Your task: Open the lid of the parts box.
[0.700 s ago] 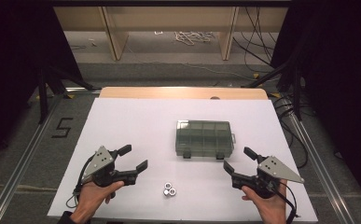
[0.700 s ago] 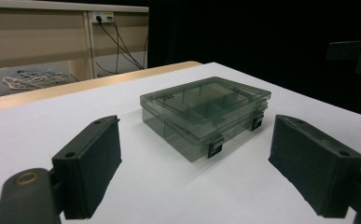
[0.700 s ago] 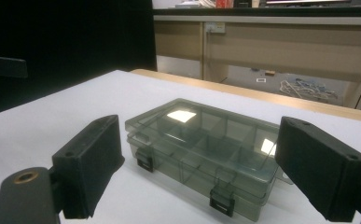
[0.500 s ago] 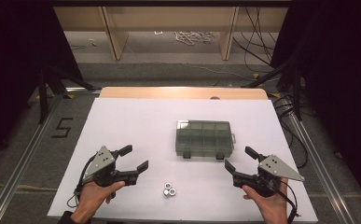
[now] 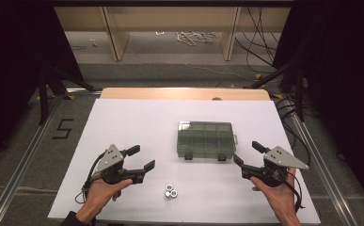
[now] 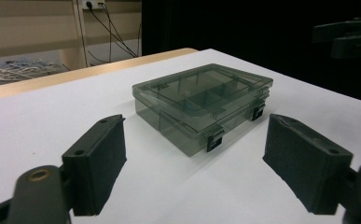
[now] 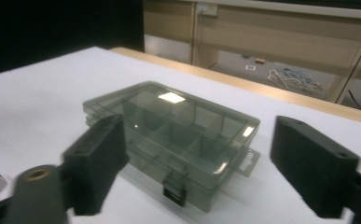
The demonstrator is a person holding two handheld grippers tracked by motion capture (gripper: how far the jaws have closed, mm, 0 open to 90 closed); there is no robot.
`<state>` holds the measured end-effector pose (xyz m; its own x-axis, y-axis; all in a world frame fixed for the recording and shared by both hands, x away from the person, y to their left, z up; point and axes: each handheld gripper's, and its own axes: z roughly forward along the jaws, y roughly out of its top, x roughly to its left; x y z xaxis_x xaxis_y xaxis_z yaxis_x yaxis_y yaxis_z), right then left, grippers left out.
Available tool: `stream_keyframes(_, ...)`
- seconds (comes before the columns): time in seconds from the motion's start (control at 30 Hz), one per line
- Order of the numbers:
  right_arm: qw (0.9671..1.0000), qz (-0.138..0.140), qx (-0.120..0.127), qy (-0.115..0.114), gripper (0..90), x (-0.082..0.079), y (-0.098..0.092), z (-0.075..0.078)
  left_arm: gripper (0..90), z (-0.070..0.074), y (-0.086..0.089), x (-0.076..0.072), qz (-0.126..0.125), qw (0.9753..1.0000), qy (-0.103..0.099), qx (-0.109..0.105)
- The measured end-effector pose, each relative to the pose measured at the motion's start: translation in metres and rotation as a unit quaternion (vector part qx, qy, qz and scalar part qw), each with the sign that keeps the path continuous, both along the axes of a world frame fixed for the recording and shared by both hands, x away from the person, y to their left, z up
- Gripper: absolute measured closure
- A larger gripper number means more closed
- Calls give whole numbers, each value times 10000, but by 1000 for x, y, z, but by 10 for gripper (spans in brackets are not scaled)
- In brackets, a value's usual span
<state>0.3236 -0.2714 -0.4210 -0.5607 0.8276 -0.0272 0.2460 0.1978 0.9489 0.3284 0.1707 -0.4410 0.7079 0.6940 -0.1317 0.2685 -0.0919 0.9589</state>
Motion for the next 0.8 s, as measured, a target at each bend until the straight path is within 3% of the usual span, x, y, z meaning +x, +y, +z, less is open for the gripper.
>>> stream_keyframes(0.13,9998,94,-110,126,326,10,-7,-3,272,-3,-4,7,-69,9999,85,80)
stream_keyframes(0.17,9992,79,-287,255,386,17,-13,-5,286,-4,-7,9,-78,9998,123,125)
stream_keyframes(0.23,9991,82,-336,244,436,23,-16,-7,321,-6,-13,14,-44,9996,240,165)
stream_keyframes(0.3,9980,147,-461,400,500,28,-20,-9,378,-7,-15,19,-158,9994,164,258)
stream_keyframes(0.33,9980,147,-461,400,500,28,-20,-9,378,-7,-18,21,-155,9993,186,275)
stream_keyframes(0.43,9971,212,-504,521,615,38,-23,-14,480,-11,-27,29,-201,9988,268,368)
stream_keyframes(0.5,9966,207,-629,493,647,39,-24,-15,545,-14,-32,36,-257,9979,357,467)
stream_keyframes(0.53,9950,253,-784,558,691,42,-24,-17,569,-16,-34,38,-287,9976,409,483)
stream_keyframes(0.57,9946,276,-801,605,715,43,-23,-18,600,-20,-37,45,-384,9965,387,630)
stream_keyframes(0.63,9929,281,-935,685,756,46,-24,-21,669,-22,-39,47,-401,9961,423,669)
stream_keyframes(0.73,9914,334,-990,782,816,51,-25,-25,739,-26,-46,58,-515,9939,521,824)
stream_keyframes(0.8,9902,404,-1015,865,851,54,-25,-28,789,-28,-49,59,-504,9937,591,811)
